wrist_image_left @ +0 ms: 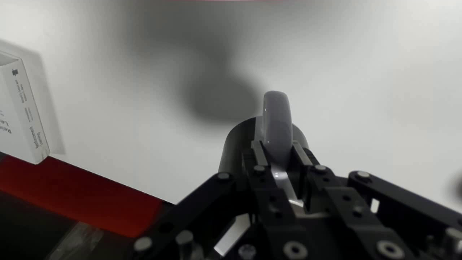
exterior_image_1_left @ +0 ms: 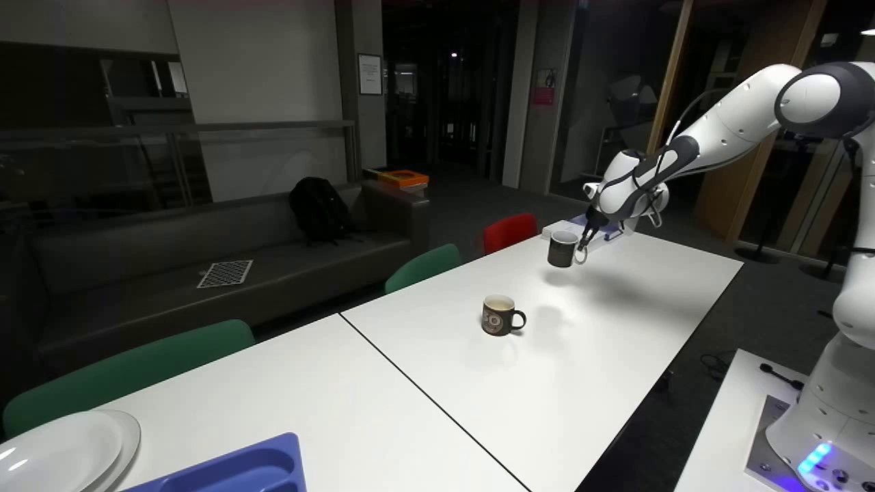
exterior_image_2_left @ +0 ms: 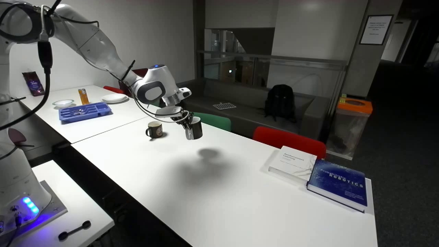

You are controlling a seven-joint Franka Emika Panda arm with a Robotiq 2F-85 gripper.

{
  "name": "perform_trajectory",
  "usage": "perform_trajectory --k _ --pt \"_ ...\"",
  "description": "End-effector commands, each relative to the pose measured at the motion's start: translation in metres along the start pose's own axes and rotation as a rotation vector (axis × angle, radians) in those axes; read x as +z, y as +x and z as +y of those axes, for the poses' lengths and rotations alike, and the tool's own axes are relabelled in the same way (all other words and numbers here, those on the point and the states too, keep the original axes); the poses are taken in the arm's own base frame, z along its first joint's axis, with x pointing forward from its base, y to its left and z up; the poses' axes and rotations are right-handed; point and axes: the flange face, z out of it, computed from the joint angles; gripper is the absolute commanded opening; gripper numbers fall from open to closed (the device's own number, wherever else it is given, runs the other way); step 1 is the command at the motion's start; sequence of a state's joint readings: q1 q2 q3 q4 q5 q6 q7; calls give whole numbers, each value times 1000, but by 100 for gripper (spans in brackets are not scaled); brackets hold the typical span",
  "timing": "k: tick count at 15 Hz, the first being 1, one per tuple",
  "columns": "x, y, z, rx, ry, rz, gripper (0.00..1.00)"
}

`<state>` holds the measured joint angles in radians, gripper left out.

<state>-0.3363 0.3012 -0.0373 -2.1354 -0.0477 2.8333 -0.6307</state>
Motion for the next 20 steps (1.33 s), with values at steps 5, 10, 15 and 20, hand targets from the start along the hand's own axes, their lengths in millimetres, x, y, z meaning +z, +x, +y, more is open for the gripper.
perform_trajectory --k 5,10,15,20 --pt "-39 53 -15 -83 -89 -9 5" --pt "-46 75 -35 -139 -111 14 5" --pt "-49 91 -55 -175 -108 37 5" --pt "-53 110 -75 -233 -111 67 5"
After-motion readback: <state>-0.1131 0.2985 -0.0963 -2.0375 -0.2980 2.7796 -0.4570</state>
